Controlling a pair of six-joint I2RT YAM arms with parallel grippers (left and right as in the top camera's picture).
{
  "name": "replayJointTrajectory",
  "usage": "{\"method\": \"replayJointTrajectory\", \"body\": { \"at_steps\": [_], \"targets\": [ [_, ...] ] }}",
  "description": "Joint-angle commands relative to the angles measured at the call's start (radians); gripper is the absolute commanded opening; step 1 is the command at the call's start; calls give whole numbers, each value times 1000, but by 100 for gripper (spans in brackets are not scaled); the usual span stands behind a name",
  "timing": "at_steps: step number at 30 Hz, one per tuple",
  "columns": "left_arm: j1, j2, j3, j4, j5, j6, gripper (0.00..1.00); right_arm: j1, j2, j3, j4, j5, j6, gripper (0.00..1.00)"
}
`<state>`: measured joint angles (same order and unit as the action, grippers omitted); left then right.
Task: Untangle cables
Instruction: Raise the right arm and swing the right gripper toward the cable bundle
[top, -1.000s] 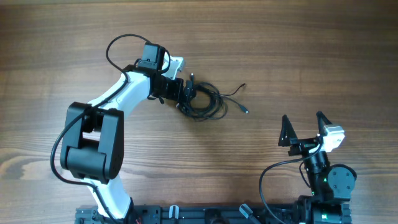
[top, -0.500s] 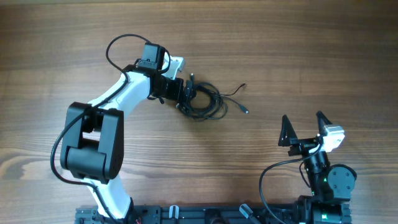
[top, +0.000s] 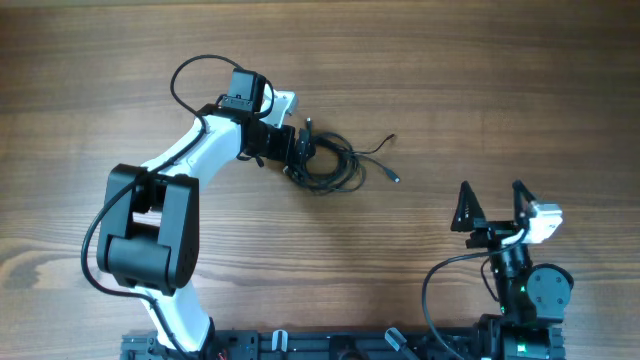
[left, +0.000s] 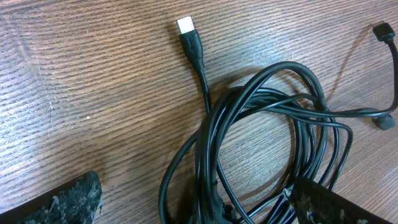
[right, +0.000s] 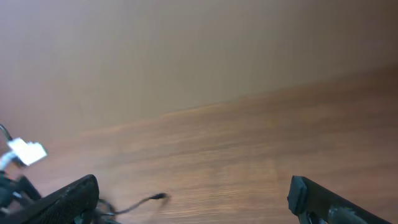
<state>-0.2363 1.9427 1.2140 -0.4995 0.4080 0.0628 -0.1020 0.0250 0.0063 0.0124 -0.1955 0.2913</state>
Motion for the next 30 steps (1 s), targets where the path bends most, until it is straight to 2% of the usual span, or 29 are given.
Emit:
{"method": "replayJointTrajectory", "body": {
  "at_steps": [1,3,9,17,23,27,30],
  "targets": [
    [4,-31,-12,3,-9,5,100,-2,11,-1,33,-152,146,100],
    [4,-31,-12,3,-9,5,100,-2,13,14,7,-297,48,100],
    [4,-31,-12,3,-9,5,100,-2,121,188,-79,-300,23,100],
    [4,-31,-12,3,-9,5,100,-2,572,658,-379,-331,-109,100],
    [4,-31,-12,3,-9,5,100,-2,879,1040,-785,-330,-161,100],
    [4,-31,-12,3,-9,5,100,23,1079,1205,-963,-331,-161,100],
    [4,-31,-12,3,-9,5,100,106,1212,1226,-976,-351,-160,100]
  ]
}}
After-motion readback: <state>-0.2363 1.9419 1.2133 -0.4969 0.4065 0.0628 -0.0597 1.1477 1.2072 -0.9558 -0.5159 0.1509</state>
